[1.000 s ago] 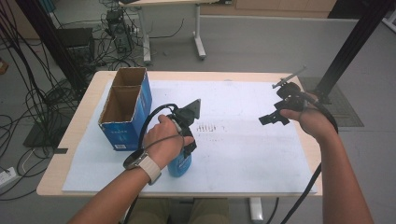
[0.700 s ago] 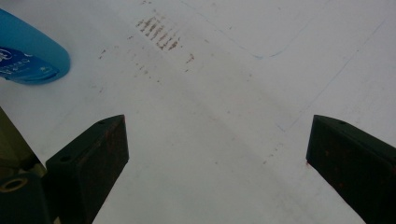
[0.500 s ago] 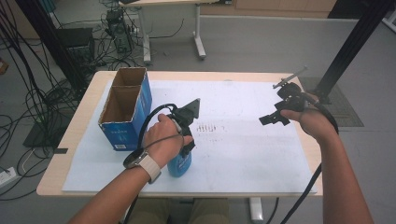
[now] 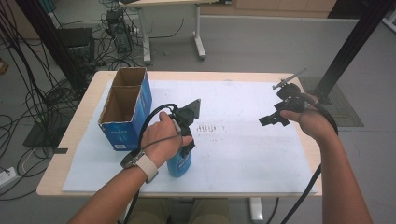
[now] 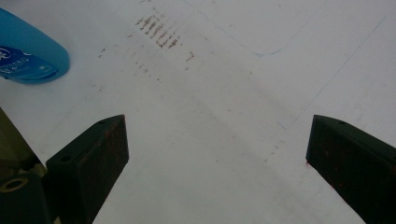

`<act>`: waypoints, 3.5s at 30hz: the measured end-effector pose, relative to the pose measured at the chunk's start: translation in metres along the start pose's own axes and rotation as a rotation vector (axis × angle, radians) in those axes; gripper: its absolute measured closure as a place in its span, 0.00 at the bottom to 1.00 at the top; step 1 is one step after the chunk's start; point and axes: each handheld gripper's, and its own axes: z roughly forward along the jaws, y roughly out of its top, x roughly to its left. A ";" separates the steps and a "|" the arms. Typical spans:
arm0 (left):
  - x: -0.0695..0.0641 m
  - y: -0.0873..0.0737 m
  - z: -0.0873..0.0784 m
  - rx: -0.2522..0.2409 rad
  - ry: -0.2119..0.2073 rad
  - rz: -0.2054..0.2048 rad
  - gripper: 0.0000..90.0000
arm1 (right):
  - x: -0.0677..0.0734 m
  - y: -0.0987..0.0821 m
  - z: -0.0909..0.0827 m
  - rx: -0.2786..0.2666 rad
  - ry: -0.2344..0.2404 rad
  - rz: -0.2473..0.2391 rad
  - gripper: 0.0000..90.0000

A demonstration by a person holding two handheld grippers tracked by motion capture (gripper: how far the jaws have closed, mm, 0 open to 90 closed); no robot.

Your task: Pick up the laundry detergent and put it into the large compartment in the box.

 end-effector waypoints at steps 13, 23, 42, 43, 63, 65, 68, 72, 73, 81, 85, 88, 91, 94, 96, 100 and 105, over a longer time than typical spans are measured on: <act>0.000 -0.003 0.000 -0.016 -0.001 0.003 0.43 | 0.002 0.002 -0.001 0.006 -0.003 -0.001 0.06; 0.000 -0.003 0.000 -0.012 0.000 0.003 0.43 | 0.000 0.004 0.000 0.018 -0.003 0.004 0.06; -0.001 -0.005 0.000 -0.018 0.002 0.007 0.43 | 0.002 0.004 -0.003 0.017 -0.010 0.004 0.06; -0.001 -0.005 0.000 -0.019 0.000 0.003 0.43 | 0.002 0.004 -0.003 0.016 -0.010 0.004 0.06; 0.000 -0.005 0.000 -0.021 0.001 0.000 0.43 | 0.004 0.002 -0.004 0.013 -0.013 0.005 0.07; 0.000 -0.006 0.000 -0.024 0.000 0.000 0.43 | 0.004 0.002 -0.004 0.013 -0.015 0.005 0.07; 0.000 -0.006 0.000 -0.025 -0.001 -0.004 0.43 | 0.005 0.003 -0.003 0.021 -0.014 0.002 0.07; 0.000 -0.006 0.000 -0.024 -0.001 -0.005 0.43 | 0.005 0.003 -0.002 0.020 -0.013 0.001 0.07; 0.000 -0.006 0.000 -0.024 0.000 -0.005 0.43 | 0.005 0.003 -0.002 0.020 -0.013 -0.001 0.07; -0.001 -0.007 0.000 -0.028 0.001 -0.009 0.43 | 0.006 0.006 -0.004 0.016 -0.014 -0.005 0.07; -0.001 -0.007 0.000 -0.029 0.000 -0.009 0.43 | 0.006 0.006 -0.004 0.012 -0.014 -0.007 0.07; -0.001 -0.007 0.000 -0.029 0.002 -0.006 0.43 | 0.007 0.006 -0.005 0.012 -0.016 -0.007 0.07; -0.001 -0.007 0.000 -0.028 0.001 -0.006 0.43 | 0.008 0.006 -0.006 0.013 -0.016 -0.008 0.07; -0.001 -0.007 0.000 -0.029 0.002 -0.005 0.43 | 0.009 0.008 -0.005 0.015 -0.015 -0.011 0.07; -0.001 -0.007 0.000 -0.029 0.002 -0.006 0.43 | 0.009 0.008 -0.005 0.012 -0.015 -0.012 0.07; -0.001 -0.008 0.000 -0.030 0.003 -0.007 0.43 | 0.009 0.010 -0.003 0.016 -0.013 -0.014 0.07; -0.001 -0.008 0.000 -0.030 0.002 -0.009 0.43 | 0.009 0.011 -0.003 0.016 -0.012 -0.014 0.07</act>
